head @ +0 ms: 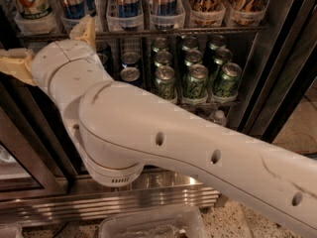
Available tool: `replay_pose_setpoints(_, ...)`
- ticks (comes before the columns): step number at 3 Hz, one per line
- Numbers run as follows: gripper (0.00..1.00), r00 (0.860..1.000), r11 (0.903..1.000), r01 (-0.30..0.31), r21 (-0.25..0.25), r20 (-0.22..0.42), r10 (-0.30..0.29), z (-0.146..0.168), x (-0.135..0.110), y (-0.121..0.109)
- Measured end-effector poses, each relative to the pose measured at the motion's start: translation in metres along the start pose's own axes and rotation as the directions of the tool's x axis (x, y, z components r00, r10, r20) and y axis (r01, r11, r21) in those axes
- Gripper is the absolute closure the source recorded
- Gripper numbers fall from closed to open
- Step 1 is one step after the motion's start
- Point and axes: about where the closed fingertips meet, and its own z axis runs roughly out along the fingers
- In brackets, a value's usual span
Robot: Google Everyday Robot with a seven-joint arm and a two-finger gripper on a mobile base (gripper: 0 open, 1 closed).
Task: Pick 7up can from top shelf of fridge
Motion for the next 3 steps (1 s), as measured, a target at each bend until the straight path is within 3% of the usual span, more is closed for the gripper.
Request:
replay_pose_setpoints(1, 0.0, 0.998, 0.9974, 0.068, 0.025, -0.002, -0.068, 0.011, 0.001, -0.001)
replay_pose_setpoints(2, 0.0, 0.997, 0.9966, 0.075, 0.034, 0.002, -0.075, 0.02, 0.003, -0.002)
replay_pose_setpoints(3, 0.0, 0.999, 0.9987, 0.037, 0.036, 0.027, -0.038, 0.03, 0.004, -0.001)
